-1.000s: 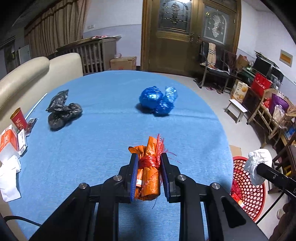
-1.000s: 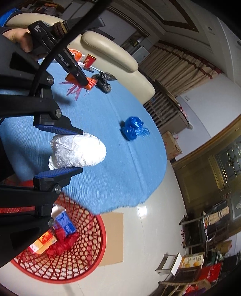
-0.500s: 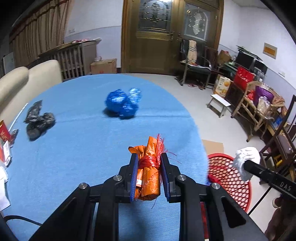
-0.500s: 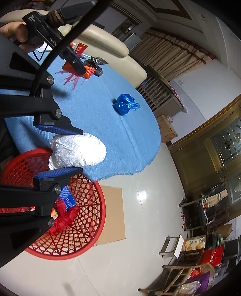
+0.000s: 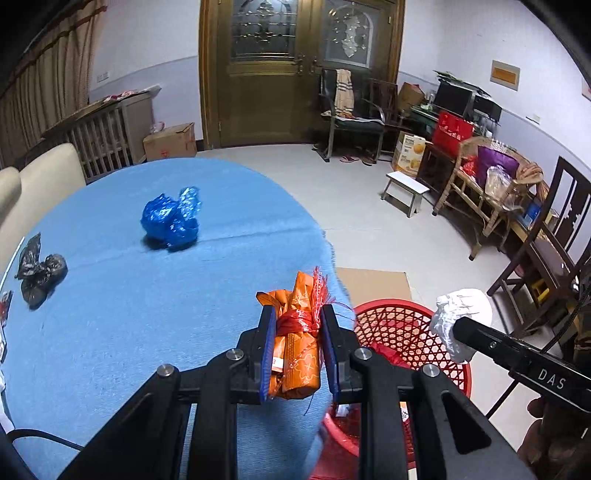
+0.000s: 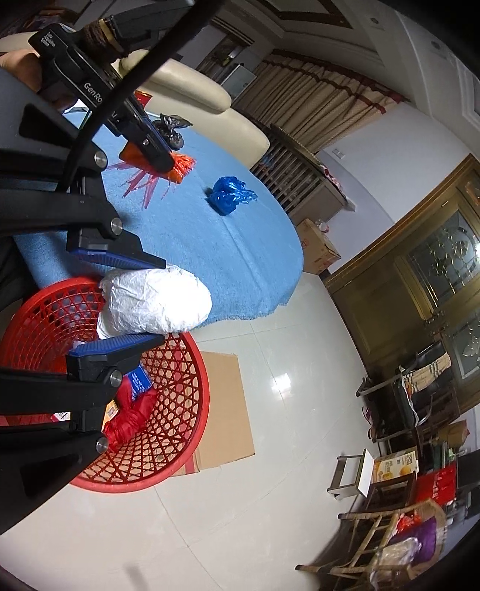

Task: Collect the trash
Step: 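Carry the orange bag in the left tool while the right tool carries the white bag over the red wastebasket, then open the right tool then the left tool, dropping both bags into the basket, then move both open tools back over the table toward the black and blue bags, then grasp the black garbage bag with the left tool while the right tool grasps the blue bag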

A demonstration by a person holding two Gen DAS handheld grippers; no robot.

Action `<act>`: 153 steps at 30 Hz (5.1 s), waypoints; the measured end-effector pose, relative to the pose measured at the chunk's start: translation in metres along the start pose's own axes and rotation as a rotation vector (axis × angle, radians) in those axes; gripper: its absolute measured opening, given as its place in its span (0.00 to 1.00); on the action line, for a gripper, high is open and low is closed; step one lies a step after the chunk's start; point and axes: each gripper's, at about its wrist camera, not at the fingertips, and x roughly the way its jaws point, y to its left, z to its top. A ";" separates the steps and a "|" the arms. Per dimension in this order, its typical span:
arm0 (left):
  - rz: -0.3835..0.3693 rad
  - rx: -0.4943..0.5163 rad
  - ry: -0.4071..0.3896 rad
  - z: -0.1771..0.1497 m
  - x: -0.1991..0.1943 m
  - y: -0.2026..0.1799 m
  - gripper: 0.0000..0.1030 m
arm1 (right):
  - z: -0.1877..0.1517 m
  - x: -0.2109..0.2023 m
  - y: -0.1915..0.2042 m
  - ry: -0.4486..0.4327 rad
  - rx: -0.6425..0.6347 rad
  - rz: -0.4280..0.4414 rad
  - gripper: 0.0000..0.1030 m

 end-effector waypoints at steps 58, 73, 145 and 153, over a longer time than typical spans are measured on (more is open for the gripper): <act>-0.081 0.109 0.104 -0.027 0.032 -0.053 0.24 | -0.014 0.022 -0.076 0.114 0.154 -0.147 0.68; -0.114 0.176 0.157 -0.036 0.046 -0.079 0.24 | 0.015 -0.021 -0.069 -0.065 0.150 -0.174 0.68; 0.407 -0.359 0.033 0.008 0.063 0.389 0.78 | -0.030 0.120 0.137 0.248 -0.266 -0.039 0.68; 0.407 -0.389 0.128 -0.002 0.101 0.407 0.37 | -0.024 0.129 0.129 0.258 -0.243 -0.067 0.68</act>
